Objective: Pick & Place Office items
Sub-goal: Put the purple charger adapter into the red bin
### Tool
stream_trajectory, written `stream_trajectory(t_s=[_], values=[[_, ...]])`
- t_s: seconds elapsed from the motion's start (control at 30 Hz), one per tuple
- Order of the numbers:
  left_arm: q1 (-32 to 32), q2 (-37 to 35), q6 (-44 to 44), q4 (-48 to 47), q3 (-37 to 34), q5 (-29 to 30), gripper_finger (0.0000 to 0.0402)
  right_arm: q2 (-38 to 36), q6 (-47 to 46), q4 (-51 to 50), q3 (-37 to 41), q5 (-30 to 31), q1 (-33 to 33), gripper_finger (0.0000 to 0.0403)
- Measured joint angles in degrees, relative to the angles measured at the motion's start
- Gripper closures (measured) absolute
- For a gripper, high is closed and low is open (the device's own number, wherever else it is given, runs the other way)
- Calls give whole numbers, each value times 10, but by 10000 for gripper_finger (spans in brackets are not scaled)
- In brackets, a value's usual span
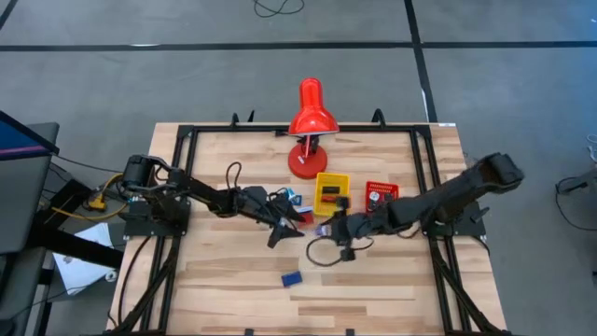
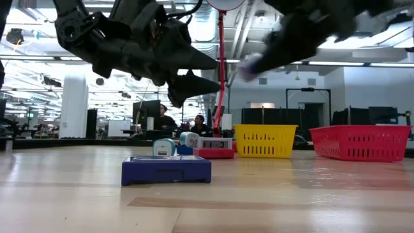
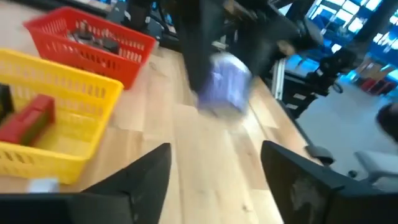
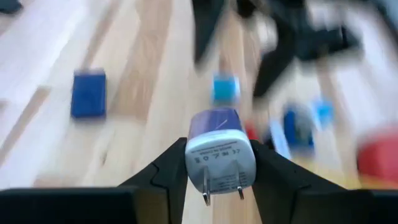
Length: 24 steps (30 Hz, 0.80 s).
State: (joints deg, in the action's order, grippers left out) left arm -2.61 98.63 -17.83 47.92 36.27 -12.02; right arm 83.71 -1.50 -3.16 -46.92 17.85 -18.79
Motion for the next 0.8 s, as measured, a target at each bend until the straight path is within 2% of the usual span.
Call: stream_trajectory(t_s=[0.17, 0.33, 0.53, 0.8], values=[[5, 0, 58, -1, 0, 2, 123, -101, -180, -244, 3, 3, 15, 270], [0, 0, 86, 0, 0, 16, 115, -169, -304, -378, 29, 1, 39, 268], [-5, 0, 86, -2, 0, 16, 116, -194, -377, -429, 66, -13, 52, 268], [-5, 0, 86, -3, 0, 17, 114, -163, -419, -431, 90, -30, 52, 268]])
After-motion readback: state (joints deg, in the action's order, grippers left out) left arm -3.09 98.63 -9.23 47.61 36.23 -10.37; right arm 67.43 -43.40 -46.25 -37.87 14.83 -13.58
